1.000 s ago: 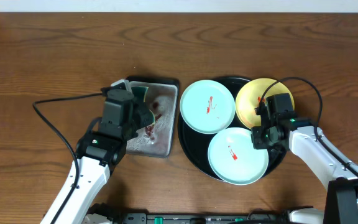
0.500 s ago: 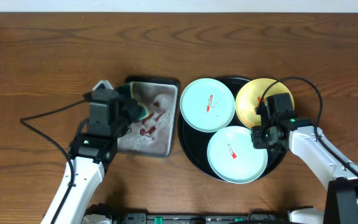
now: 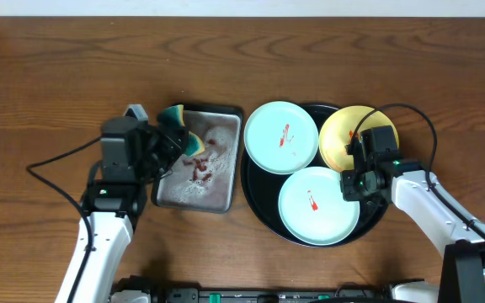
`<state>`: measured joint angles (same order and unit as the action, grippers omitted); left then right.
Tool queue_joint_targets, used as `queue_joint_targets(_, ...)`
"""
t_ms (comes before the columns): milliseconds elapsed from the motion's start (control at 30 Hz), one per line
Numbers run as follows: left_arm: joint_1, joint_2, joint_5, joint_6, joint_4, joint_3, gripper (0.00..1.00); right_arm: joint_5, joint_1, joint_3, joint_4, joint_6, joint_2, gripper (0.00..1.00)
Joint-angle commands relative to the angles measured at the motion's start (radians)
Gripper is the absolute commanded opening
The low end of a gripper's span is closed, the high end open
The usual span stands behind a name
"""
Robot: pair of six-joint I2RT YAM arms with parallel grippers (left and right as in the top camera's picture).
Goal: Clean dirty plates on tray and stack at the side
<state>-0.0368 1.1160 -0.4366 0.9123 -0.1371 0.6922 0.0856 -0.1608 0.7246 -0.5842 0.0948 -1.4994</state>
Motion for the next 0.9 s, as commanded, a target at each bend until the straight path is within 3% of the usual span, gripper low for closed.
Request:
queue_joint_targets(0,0.05,-0.013,-0.131,0.115,0.001,-0.003,0.07,-0.006,0.006,0.013,0.003,0.002,-0.006,0.13)
queue_joint_targets(200,0.096,-0.013,-0.205,0.227,-0.04,-0.003,0.07,-0.006,0.006,0.013,0.002,0.002,-0.006,0.13)
queue_joint_targets(867,0.099,-0.005,-0.214,0.216,-0.04,-0.003,0.07,-0.006,0.006,0.013,0.002,0.002,-0.006,0.13)
